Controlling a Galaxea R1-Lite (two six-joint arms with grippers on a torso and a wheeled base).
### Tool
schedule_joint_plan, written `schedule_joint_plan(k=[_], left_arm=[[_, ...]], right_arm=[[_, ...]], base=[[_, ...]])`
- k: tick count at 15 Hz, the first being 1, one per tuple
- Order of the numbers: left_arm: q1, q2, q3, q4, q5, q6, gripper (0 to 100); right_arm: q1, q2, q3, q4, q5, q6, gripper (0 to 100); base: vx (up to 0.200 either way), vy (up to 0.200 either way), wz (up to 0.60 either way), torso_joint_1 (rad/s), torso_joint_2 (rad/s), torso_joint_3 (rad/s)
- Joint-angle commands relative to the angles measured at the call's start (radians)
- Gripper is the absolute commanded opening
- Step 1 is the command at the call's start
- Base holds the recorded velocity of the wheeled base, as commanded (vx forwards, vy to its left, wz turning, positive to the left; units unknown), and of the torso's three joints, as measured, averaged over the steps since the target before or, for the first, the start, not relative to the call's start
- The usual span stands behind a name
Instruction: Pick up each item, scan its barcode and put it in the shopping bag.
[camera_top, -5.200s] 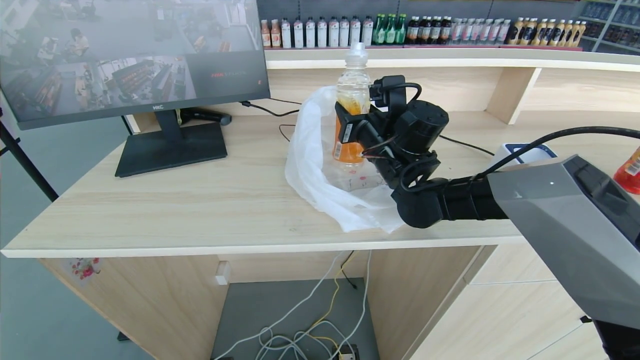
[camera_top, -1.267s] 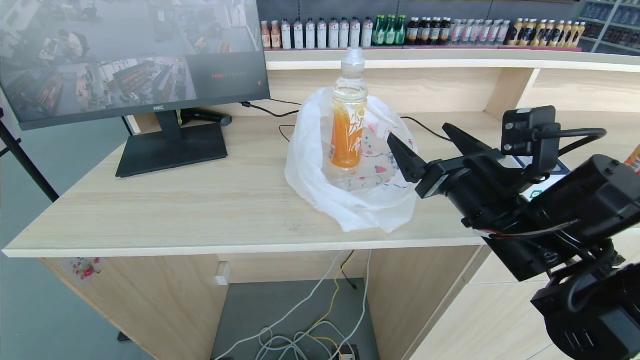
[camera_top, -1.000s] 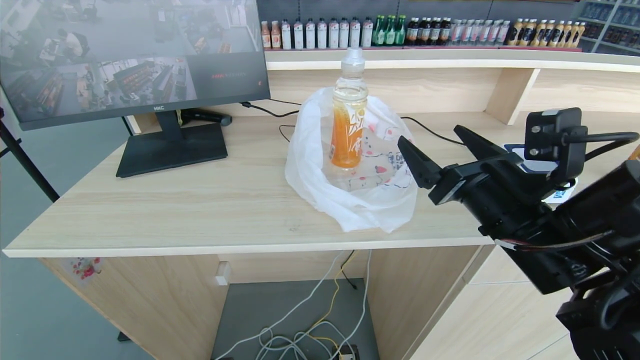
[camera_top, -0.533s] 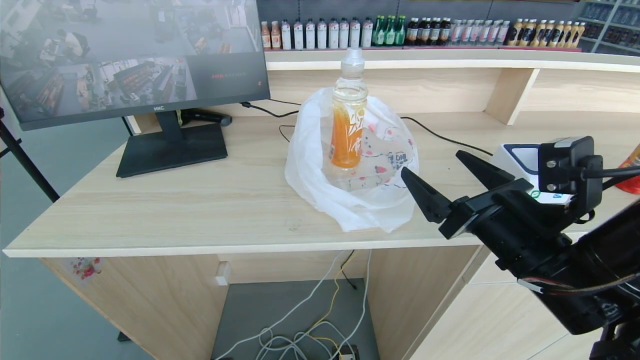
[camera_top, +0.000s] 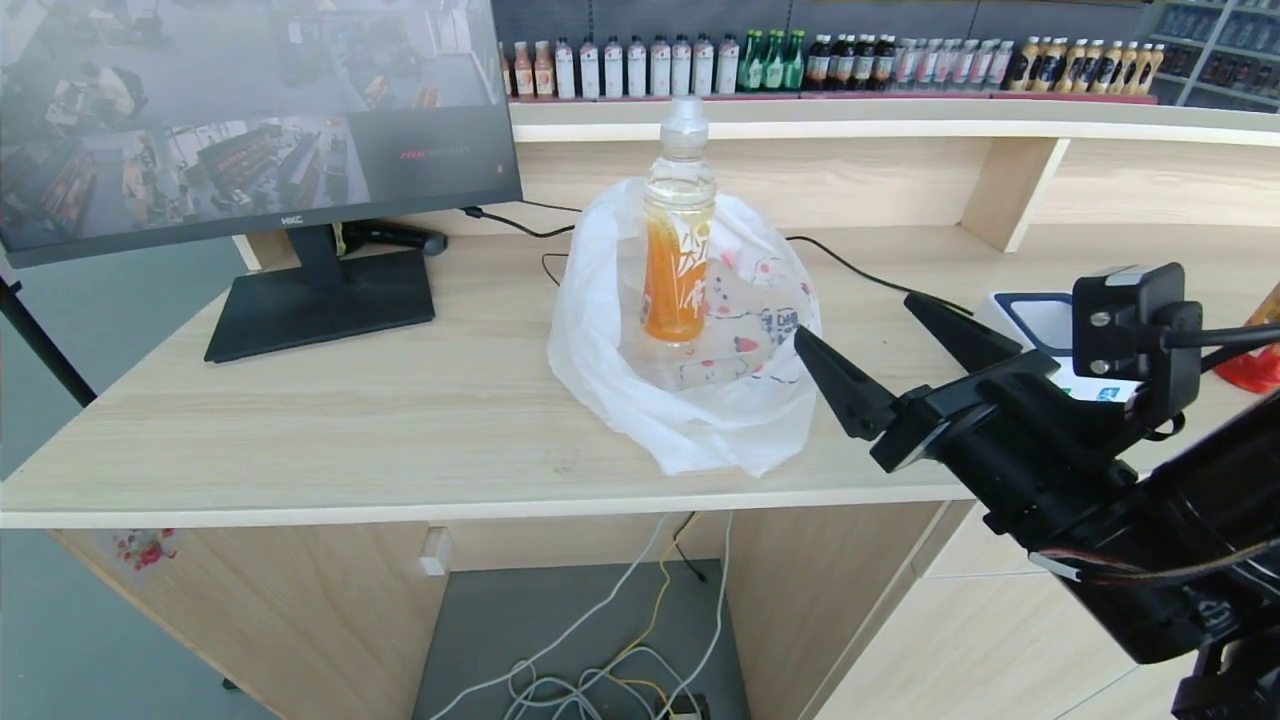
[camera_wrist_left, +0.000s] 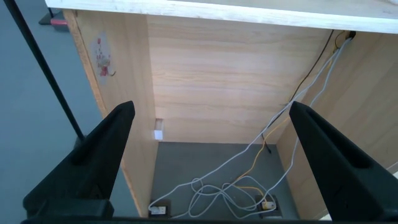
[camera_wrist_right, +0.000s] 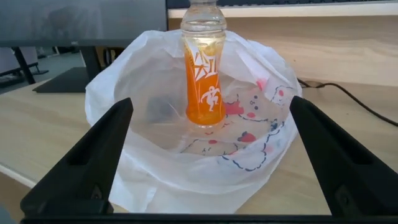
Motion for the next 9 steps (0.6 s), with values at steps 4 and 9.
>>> schedule_joint_plan(k=[4, 9], left_arm=[[0.0, 0.0, 0.0, 0.0, 0.0, -0.002, 100], [0.0, 0.0, 0.0, 0.0, 0.0, -0.008, 100]], right_arm=[[-0.002, -0.019, 0.031, -0.002, 0.0, -0.011, 100], [-0.002, -0.071, 0.095, -0.002, 0.0, -0.019, 100]], base=[[0.0, -0.2, 0.0, 0.005, 0.0, 0.002], [0.0, -0.2, 0.0, 0.0, 0.0, 0.002]])
